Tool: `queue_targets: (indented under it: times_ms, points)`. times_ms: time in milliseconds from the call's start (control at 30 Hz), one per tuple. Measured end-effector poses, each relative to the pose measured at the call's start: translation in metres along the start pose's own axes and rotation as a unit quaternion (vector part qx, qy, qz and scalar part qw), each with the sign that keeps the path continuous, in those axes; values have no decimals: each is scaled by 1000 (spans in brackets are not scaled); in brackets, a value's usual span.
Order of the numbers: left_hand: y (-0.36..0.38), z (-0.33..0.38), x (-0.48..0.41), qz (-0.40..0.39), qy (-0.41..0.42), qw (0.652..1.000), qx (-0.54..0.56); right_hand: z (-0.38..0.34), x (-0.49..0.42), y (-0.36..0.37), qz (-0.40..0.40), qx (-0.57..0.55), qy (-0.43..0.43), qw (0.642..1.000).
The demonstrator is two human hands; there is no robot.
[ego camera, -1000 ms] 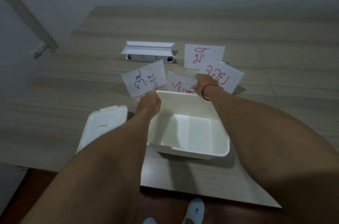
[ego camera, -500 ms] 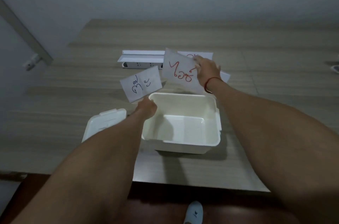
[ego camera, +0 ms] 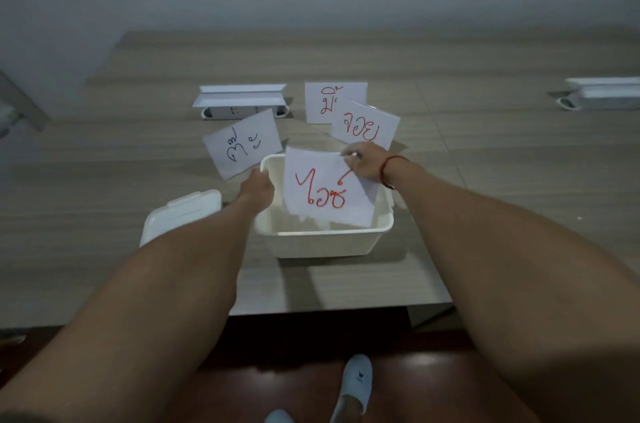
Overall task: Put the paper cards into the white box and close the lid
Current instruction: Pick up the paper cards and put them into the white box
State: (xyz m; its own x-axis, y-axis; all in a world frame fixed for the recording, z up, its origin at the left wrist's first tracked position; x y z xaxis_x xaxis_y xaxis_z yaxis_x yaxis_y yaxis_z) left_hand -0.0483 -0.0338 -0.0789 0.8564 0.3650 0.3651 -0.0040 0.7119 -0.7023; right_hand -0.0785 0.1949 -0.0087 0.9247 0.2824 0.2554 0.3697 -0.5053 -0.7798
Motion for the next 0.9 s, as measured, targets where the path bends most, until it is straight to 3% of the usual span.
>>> queue_targets:
  times_ms: [133, 300, 367, 433, 533, 900]
  points:
    - [2, 1, 1, 14, 12, 1000, 7, 9, 32, 60, -218, 106, 36, 969]
    - [0, 4, -3, 38, 10, 999, -2, 8, 44, 75, -310, -21, 102, 945]
    - [-1, 5, -6, 53, 2, 998, -14, 6, 23, 53, -227, -40, 86, 969]
    - [-2, 7, -10, 70, -9, 997, -28, 6, -4, 13, -58, -37, 54, 996]
    - [0, 12, -16, 88, -18, 995, -37, 21, -29, -29, 106, -26, 64, 992]
    - [-2, 55, -62, 148, -15, 986, -69, 68, -115, -68, 178, 111, 90, 973]
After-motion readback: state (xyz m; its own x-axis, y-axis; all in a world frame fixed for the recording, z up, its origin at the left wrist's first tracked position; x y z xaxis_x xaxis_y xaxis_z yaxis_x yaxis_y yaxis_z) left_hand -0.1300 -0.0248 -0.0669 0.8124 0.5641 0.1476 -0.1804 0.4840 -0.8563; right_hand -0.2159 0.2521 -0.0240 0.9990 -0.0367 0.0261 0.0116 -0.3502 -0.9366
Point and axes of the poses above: each hand's wrist, its own x-axis away from the middle knuckle, its own y-axis out of the palm, z = x × y, the point moved 10 cm from there along -x, towards the middle knuckle, and after that the axes turned 5 degrees about -y, right-handed, at the moved point
